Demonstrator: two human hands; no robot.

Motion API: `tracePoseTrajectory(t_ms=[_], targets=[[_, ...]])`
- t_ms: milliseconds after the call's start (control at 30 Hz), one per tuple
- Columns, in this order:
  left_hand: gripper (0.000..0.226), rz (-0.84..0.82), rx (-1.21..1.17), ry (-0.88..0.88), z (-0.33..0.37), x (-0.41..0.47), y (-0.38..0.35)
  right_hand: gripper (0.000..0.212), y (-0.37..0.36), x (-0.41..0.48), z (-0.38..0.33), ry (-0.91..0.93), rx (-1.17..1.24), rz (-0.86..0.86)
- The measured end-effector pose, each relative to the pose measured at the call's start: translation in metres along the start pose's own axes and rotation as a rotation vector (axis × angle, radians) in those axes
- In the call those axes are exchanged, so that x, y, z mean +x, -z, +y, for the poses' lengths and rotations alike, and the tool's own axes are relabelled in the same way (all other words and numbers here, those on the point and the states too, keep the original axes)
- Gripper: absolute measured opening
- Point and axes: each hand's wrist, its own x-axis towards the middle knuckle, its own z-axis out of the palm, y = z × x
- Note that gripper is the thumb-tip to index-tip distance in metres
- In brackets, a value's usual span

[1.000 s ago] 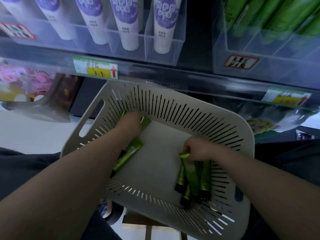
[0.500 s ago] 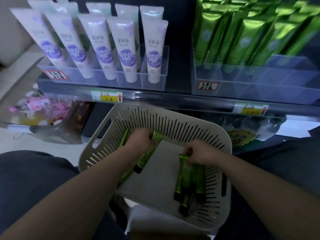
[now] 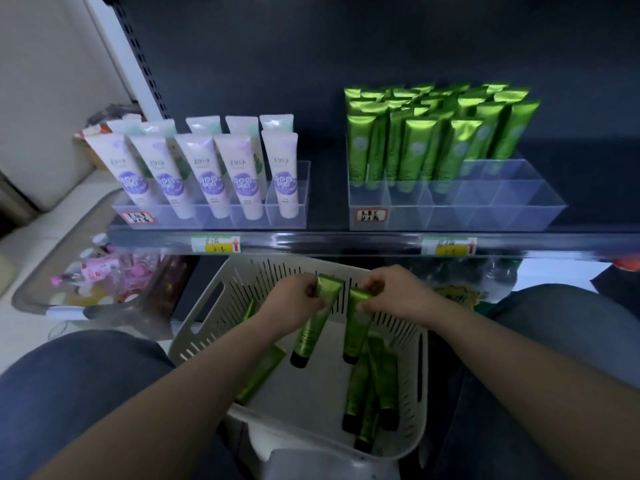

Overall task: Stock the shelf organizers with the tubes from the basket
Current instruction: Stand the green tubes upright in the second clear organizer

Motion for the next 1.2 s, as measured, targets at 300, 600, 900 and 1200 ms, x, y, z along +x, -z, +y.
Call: tracePoseTrajectory(t_ms=[300,600,900,1200], targets=[[0.01,0.084,0.021,-0.136,0.059,0.01,0.022,0.02,0.056,-0.014,-0.016,0.099,0.136,0.151],[0.013,0.172,0.055,-0.289,0.128,0.03,0.042,0.014,0.123,-0.033,-0.016,0.178,0.317,0.22],[0.04,0.158,0.083,-0.377,0.2,0.058,0.042,0.012,0.174,-0.041,0.004,0.182,0.418,0.324],[0.045,0.232,0.142,-0.473,0.258,0.094,0.045,0.011,0.237,-0.043,0.014,0.201,0.377,0.423]])
